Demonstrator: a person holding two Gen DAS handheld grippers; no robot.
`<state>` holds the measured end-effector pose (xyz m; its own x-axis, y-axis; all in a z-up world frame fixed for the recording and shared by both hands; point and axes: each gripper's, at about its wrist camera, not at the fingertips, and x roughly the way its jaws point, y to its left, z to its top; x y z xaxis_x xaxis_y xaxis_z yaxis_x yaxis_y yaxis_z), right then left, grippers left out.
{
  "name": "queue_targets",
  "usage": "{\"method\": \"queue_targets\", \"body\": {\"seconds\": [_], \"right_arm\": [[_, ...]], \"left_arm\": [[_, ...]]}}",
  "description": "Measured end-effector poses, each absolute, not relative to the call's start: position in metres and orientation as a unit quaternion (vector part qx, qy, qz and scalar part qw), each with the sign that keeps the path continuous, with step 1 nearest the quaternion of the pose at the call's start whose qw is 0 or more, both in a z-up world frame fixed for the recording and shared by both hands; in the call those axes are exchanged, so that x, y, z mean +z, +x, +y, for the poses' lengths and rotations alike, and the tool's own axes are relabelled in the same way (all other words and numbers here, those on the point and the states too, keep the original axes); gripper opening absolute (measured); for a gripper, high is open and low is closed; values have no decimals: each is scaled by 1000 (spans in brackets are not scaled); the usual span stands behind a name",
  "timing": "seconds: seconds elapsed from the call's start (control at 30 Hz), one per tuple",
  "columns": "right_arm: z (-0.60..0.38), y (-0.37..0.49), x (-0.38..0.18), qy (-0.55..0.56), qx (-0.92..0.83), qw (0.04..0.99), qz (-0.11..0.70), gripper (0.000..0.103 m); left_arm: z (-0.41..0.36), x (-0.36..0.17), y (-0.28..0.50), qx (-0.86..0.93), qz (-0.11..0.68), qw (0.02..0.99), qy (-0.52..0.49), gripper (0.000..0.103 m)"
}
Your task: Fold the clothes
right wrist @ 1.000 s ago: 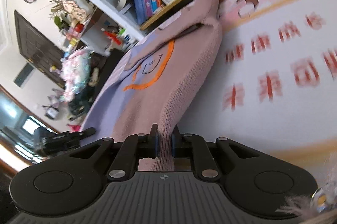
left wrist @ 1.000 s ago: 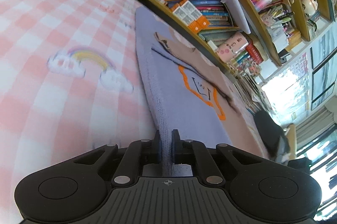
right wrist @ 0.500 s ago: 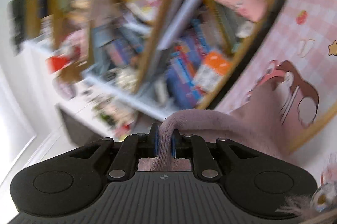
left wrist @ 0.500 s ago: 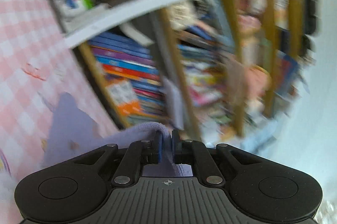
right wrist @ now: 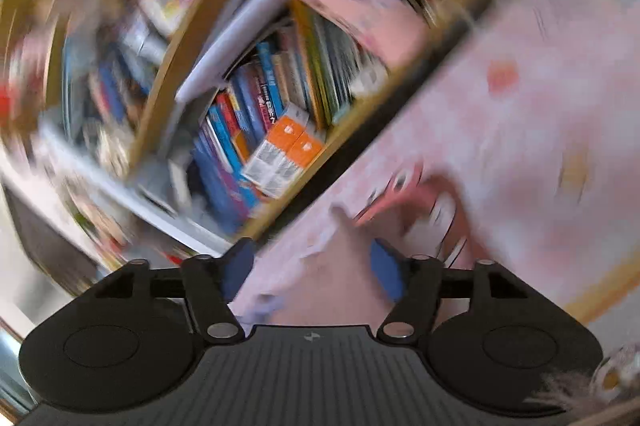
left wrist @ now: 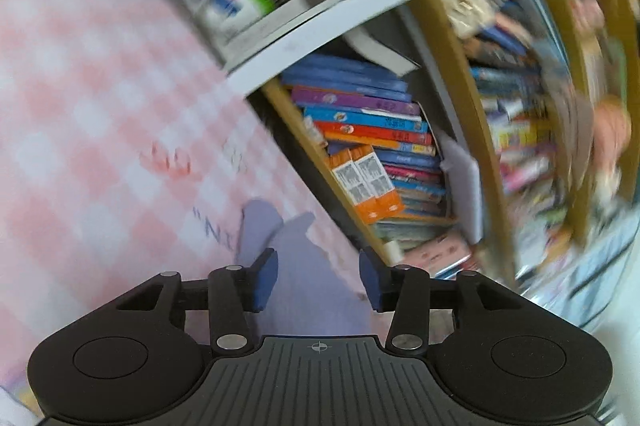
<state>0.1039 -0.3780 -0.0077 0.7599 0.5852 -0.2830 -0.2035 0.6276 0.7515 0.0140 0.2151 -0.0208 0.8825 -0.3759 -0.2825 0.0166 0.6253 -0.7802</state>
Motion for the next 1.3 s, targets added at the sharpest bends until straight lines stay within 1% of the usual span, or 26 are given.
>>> {"method": "queue_targets", "body": {"seconds": [0.03,0.1,0.17,0.2,0.3,0.4,0.5,0.53,0.57,0.6,0.63,0.7,0.73,0.77,0.8,0.83,0.9,0.97,1.3], "right_arm": [[-373,104,0,315,224,885,261,68],[-359,107,7,229,223,909,269,75],[-345,109,3,182,230,914,281,78],[-342,108,0,175,229,915,281,79],[-333,104,-13,165,237,914,286,85],[-328,101,-14,138,226,920,290,86],[-332,98,-14,140,221,921,288,86],[-333,98,-14,141,222,920,290,84],[-333,97,-15,140,221,920,292,79],[-332,97,-15,138,221,920,294,71],[-332,97,-15,136,221,920,295,65],[-331,98,-17,135,221,918,301,46],[-331,98,-18,135,221,917,304,42],[-330,99,-19,135,221,916,306,31],[-330,99,-20,135,218,916,308,24],[-331,100,-21,135,216,916,310,22],[-332,100,-22,138,213,916,312,15],[-334,101,-23,145,212,915,311,11],[-337,102,-25,156,214,913,311,11]], "left_arm": [[212,-17,14,-110,216,887,-394,47],[203,-15,18,-112,221,899,-362,47],[194,-13,21,-109,221,909,-336,51],[191,-13,22,-106,219,913,-329,54],[188,-14,26,-95,211,917,-324,56],[188,-17,27,-70,218,920,-319,55],[188,-20,27,-57,224,923,-309,54],[187,-21,26,-59,224,923,-306,54],[186,-22,27,-61,225,924,-303,53],[185,-23,27,-63,227,924,-301,53],[183,-23,28,-65,229,924,-298,53],[181,-25,29,-70,234,924,-294,53],[180,-26,30,-71,236,924,-291,53],[180,-27,29,-71,236,925,-290,53],[181,-27,29,-70,236,925,-291,53],[181,-28,28,-69,236,925,-291,53],[185,-29,27,-66,233,923,-298,52],[188,-30,26,-63,230,922,-306,52],[186,-31,28,-64,237,921,-303,52]]}}
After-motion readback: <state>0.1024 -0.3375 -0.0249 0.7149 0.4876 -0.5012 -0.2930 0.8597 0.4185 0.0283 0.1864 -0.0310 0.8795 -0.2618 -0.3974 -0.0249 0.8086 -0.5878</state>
